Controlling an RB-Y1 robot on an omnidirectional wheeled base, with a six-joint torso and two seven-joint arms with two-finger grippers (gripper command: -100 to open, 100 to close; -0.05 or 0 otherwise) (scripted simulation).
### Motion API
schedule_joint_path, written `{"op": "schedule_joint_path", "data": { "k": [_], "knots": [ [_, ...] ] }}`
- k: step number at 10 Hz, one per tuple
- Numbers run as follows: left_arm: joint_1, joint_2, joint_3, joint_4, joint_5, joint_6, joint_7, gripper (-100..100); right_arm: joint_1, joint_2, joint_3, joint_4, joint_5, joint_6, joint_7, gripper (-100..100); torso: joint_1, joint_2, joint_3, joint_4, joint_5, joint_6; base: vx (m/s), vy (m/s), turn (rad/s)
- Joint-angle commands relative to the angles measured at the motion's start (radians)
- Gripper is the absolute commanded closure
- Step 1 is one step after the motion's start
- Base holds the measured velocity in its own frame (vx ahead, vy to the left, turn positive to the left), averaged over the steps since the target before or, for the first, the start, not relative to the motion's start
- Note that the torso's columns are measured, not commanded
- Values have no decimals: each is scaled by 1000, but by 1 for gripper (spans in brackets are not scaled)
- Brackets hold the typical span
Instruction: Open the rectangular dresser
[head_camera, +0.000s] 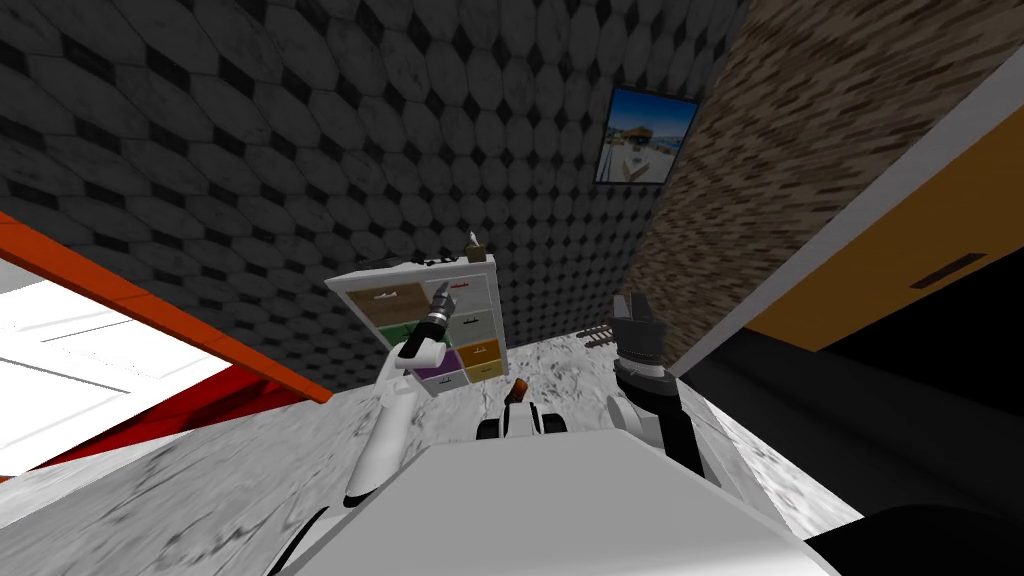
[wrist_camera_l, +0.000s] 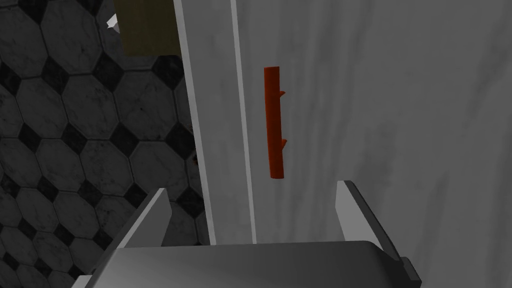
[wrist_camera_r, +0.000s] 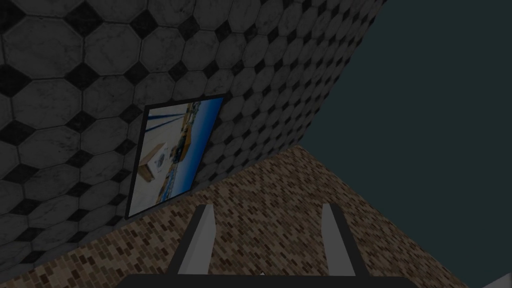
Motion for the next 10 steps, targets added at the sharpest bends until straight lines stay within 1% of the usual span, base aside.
{"op": "schedule_joint_path", "data": {
  "k": [1,2,3,4,5,7,9,10],
  "knots": [
    [-3,3,3,-2,2,12,2,-100,0,0,0,0,0,0,0,0,0,4,3,1,0,0,85,26,-5],
    [-10,11,8,-27,5,47,7,-100,0,0,0,0,0,0,0,0,-2,11,7,3,0,0,82,11,-14],
    [-12,13,10,-34,6,56,8,-100,0,0,0,0,0,0,0,0,-3,10,7,4,-1,0,127,13,-13],
    [-9,9,7,-26,4,43,6,-100,0,0,0,0,0,0,0,0,-2,6,4,2,-1,0,56,6,-1],
    [-4,4,3,-2,2,15,2,100,0,0,0,0,0,0,0,0,-2,7,5,2,0,0,-83,-16,19],
    [5,10,2,-43,6,44,7,100,-1,0,0,0,0,0,0,0,-1,9,6,3,-1,0,-80,-13,19],
    [11,15,0,-71,9,63,11,100,-1,0,0,0,0,0,0,0,-2,10,6,3,0,0,-181,-37,33],
    [9,14,1,-60,9,55,10,100,-1,0,0,0,0,0,0,0,-2,8,5,3,-1,0,-79,-23,6]
  ]
}}
